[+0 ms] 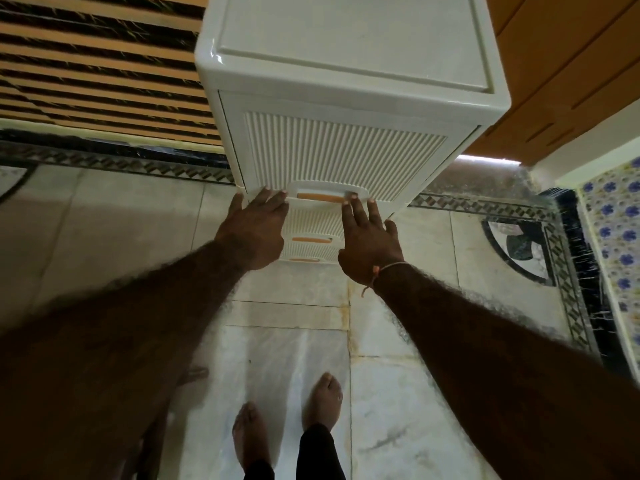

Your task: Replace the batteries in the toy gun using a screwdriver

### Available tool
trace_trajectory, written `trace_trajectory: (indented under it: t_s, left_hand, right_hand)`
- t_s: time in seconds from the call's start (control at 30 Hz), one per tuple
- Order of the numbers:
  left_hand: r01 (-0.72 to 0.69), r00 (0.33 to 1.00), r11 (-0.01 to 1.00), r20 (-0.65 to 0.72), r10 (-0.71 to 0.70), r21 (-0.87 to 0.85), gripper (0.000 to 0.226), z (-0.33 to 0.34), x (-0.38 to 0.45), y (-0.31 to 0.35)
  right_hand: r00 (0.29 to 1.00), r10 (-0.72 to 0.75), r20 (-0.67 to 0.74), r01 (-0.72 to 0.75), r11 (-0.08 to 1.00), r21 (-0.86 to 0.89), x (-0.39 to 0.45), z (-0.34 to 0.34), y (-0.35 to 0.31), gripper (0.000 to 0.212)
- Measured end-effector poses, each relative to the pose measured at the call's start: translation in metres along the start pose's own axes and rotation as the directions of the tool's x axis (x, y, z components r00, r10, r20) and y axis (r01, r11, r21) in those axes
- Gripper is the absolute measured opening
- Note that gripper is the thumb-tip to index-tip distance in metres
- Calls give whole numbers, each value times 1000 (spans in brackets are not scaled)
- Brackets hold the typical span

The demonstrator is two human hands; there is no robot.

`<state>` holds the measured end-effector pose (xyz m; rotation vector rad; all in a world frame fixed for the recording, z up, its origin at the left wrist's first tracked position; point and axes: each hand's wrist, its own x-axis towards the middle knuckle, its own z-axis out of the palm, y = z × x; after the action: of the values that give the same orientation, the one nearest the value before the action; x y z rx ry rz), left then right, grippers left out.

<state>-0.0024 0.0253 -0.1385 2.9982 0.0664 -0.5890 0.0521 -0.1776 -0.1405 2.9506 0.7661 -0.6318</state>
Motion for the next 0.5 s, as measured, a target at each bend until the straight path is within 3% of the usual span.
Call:
trace_trajectory:
  t_s: [0.17,0.27,0.5]
  left_hand:
    - [-27,1000,994,7,26,102,72,11,1,-8]
    - [-26,999,998,-39,28,56,66,8,-1,-4]
    - [-92,979,994,-176,99,51,53,-23,-18,17]
  right_hand:
    - [1000,-24,20,24,1000,-5,9,-1,3,86]
    - [1000,-22,21,22,1000,-4,7,-1,-1,83]
    - [993,-63,-96,66,998,23,-11,-40,-15,72]
